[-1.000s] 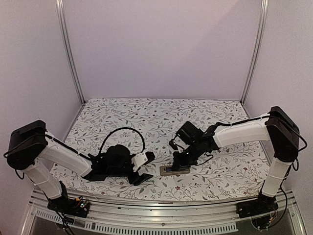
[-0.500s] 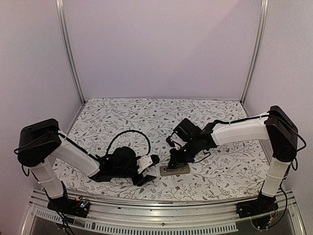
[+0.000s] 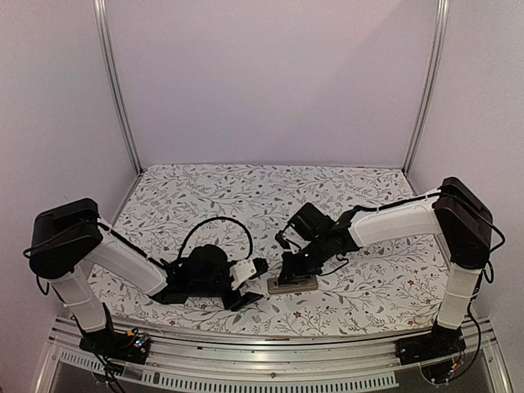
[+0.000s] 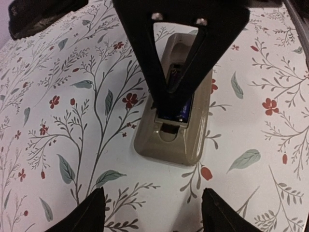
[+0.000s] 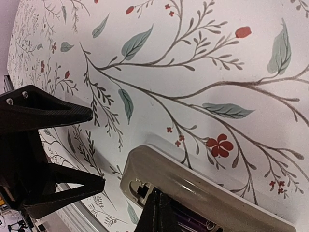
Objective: Load the batteries into the remote control
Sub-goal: Adjust the battery in the battery compartment.
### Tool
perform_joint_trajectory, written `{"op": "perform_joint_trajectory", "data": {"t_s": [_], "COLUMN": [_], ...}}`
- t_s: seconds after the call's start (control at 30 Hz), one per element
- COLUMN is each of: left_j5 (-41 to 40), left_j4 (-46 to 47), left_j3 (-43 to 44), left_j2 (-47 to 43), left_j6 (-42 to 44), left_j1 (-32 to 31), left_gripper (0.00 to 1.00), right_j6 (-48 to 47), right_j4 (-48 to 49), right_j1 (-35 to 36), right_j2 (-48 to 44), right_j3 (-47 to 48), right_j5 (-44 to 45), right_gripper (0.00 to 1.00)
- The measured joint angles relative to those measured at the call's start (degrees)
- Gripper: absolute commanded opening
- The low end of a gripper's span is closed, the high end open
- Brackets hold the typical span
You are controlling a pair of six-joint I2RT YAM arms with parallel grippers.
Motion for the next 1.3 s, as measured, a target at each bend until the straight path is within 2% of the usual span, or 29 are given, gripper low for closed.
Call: {"op": "perform_joint_trajectory", "data": {"t_s": [0.27,0.7,1.3], "left_j5": [0.0,0.1,0.0], "left_j4": [0.0,0.0,-0.2], "left_j3": [0.5,1.0,1.1], "left_j2": [0.7,0.7,0.7], "left_j6": [0.1,0.4,0.5], "left_j1": [-0.1,-0.1,-0.1], "left_gripper": [0.68,0.67,0.66], "right_j6": [-0.3,-2.9,-1.1], "right_j4": [1.5,-6.3,-1.3], "right_j1": [0.0,0.2,0.1], "right_j2": [-0.2,-1.6,-1.1], "right_j3": [-0.7,5.9,-0.9], "right_j5": [0.0,0.5,-0.5], "right_gripper": [0.00,0.00,0.00]}}
